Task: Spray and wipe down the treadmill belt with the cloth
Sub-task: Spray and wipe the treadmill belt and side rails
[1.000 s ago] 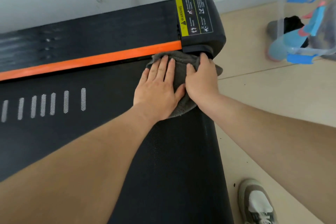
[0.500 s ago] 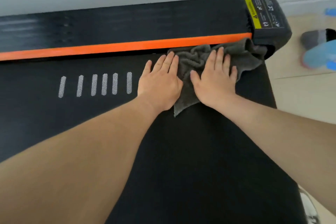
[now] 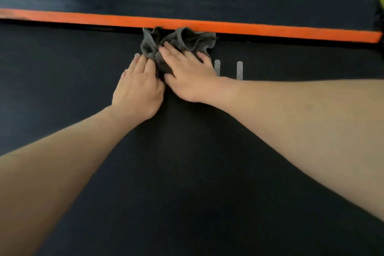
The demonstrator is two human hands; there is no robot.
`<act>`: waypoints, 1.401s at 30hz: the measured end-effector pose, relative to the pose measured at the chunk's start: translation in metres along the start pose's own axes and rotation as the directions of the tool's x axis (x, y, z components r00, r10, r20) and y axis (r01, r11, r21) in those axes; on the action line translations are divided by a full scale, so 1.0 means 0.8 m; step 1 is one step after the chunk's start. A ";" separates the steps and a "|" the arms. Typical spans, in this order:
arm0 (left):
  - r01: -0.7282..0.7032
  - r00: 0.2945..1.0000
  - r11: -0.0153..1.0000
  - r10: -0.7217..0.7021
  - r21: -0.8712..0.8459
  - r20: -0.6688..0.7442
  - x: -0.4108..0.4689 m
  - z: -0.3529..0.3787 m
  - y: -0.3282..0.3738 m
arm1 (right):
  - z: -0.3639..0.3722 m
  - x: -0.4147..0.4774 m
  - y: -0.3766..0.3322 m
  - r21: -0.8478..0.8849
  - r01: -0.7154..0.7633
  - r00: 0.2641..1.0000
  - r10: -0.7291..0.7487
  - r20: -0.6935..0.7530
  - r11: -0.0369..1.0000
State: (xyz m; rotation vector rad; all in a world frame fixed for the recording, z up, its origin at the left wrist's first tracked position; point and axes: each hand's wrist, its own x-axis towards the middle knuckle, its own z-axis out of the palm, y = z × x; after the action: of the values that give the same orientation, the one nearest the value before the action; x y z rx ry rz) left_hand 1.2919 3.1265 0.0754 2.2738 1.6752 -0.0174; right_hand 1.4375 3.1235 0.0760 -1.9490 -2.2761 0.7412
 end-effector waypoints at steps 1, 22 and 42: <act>0.023 1.000 0.999 -0.023 -0.022 -0.001 -0.007 -0.004 0.009 | 0.000 -0.006 0.009 -0.065 0.030 0.999 -0.031 -0.015 0.997; -0.162 0.980 0.980 0.174 -0.116 0.099 -0.134 0.070 0.319 | -0.057 -0.275 0.208 -0.166 -0.510 0.838 0.531 0.126 0.844; -0.414 0.894 0.867 0.444 -0.276 0.054 -0.194 0.140 0.473 | 0.010 -0.481 0.300 0.680 -0.572 0.771 0.583 0.255 0.459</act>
State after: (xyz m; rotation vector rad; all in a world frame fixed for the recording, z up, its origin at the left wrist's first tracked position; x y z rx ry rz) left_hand 1.6163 2.8536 0.0915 2.3363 1.0128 0.1581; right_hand 1.7328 2.7786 0.0765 -2.1816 -0.8983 1.4027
